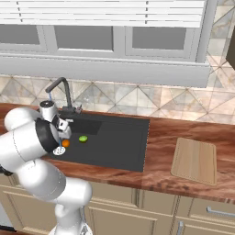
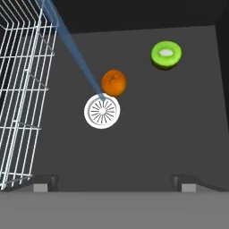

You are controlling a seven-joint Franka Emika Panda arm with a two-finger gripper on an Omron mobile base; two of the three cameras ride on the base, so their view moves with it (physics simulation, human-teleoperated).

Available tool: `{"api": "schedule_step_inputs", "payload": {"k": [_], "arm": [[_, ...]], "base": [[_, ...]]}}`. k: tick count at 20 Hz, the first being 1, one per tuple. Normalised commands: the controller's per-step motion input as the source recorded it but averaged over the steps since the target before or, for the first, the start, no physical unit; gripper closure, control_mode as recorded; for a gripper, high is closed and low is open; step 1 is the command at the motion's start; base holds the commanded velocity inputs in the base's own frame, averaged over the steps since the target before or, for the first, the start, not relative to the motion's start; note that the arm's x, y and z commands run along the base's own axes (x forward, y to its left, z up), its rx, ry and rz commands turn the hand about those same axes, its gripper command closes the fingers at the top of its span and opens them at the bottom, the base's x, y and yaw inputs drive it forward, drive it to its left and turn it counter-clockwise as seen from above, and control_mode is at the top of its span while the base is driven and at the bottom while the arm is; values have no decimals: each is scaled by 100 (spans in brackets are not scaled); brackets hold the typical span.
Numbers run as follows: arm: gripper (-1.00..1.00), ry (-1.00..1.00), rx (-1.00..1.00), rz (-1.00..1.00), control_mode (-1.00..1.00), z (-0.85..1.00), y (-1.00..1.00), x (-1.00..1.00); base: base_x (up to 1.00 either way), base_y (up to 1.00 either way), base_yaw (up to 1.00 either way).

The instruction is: Pick the kiwi, tangerine from the sink and place them on the cutting board to airdry. Then turn off the sink faucet.

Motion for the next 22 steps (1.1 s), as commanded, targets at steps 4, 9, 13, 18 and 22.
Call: {"api": "schedule_step_inputs", "payload": {"k": [4,9,13,18,22], "arm": [[-100,-8,-4,0,-100,-17,3,8],[-100,-7,-3,0,-100,-19,0,15],[-100,-5,-1,0,-100,-18,0,21],[-100,-2,0,0,-100,-17,0,22],[-100,0,0,0,-100,-11,0,22]], "base": [[0,0,0],[0,0,0],[0,0,0],[0,0,0],[0,0,0]]}}
